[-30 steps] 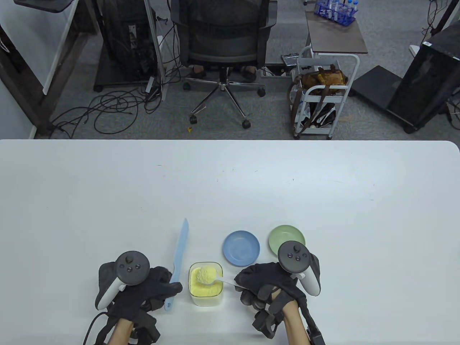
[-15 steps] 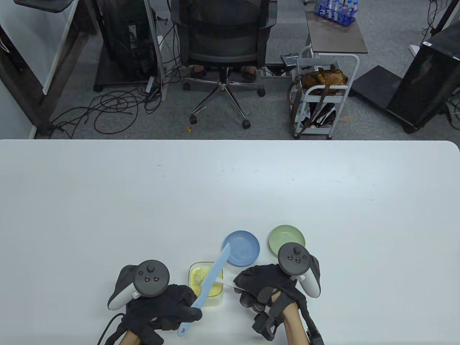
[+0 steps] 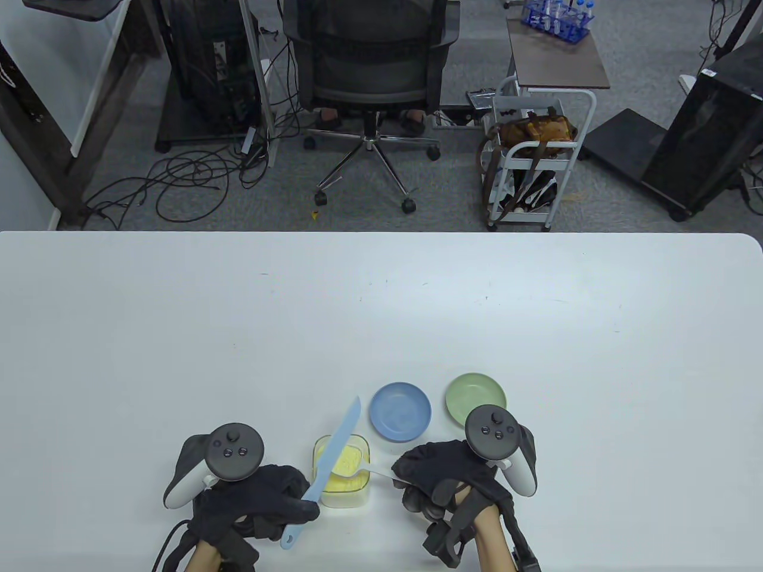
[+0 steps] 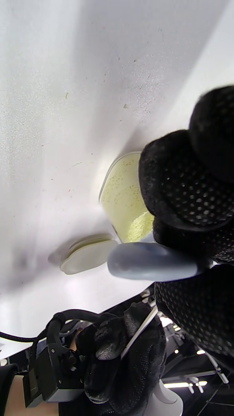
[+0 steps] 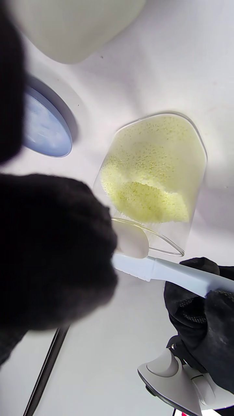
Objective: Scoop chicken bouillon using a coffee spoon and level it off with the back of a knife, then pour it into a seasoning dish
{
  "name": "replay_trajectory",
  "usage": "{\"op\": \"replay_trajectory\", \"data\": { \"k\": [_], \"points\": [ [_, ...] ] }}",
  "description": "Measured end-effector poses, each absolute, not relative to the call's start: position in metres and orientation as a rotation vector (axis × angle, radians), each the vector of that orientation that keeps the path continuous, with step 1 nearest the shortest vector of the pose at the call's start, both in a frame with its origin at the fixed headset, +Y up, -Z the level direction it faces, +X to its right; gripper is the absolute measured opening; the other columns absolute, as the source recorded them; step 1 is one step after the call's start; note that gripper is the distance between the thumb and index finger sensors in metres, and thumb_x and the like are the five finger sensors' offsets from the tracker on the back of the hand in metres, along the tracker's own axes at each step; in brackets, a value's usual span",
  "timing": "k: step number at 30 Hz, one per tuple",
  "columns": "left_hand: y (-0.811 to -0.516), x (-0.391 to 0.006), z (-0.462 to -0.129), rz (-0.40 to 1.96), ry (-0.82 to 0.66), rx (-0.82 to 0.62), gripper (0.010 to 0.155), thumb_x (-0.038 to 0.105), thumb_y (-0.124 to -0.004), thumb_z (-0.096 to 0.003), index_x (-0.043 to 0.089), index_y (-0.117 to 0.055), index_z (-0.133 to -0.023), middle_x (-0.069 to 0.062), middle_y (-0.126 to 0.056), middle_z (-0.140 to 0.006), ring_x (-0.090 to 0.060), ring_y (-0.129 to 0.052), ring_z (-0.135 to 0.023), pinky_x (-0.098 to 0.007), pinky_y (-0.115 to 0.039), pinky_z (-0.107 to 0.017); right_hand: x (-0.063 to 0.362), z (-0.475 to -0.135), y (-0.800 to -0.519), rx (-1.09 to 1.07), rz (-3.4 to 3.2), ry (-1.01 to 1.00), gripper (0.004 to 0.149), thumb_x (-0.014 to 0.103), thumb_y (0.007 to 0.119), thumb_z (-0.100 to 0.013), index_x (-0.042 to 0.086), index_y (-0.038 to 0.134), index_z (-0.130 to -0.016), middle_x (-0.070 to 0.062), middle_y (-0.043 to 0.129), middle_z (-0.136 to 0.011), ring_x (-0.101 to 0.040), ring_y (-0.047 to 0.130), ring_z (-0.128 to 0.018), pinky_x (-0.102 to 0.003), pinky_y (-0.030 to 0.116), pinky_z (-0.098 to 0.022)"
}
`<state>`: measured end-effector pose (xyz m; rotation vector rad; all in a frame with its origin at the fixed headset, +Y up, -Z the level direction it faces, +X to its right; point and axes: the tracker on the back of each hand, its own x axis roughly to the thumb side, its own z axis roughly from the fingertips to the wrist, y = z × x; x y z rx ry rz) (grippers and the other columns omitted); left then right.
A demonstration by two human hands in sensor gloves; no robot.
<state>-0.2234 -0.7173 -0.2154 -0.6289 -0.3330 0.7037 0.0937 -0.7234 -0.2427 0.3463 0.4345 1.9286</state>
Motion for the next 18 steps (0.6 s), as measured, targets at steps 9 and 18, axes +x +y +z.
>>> {"op": "replay_trajectory", "data": {
  "k": [9, 18],
  "points": [
    [-0.716, -0.256, -0.221, 0.712, -0.147, -0.501, 0.049, 0.046, -0.092, -0.0434, 0.012, -0.083, -0.078, -0.006, -0.100, -0.048, -0.018, -0.102, -0.029, -0.024, -0.083, -0.024, 0.095, -0.242, -0.723, 0.350, 1.920, 0.425, 0.038, 0.024, 0.080, -0.041, -0.009, 0.088, -0.055, -0.020, 0.096, -0.016, 0.006, 0.090, 0.014, -0.028, 0.087, 0.006],
    [-0.752, -0.271, -0.238, 0.564, 0.150, -0.461, 0.049, 0.044, -0.090, -0.0420, 0.011, -0.083, -0.078, -0.007, -0.101, -0.051, -0.020, -0.104, -0.031, -0.025, -0.084, -0.024, 0.095, -0.241, -0.723, 0.353, 1.920, 0.426, 0.038, 0.025, 0.080, -0.041, -0.009, 0.088, -0.055, -0.020, 0.096, -0.016, 0.006, 0.090, 0.014, -0.028, 0.087, 0.006]
  ]
}}
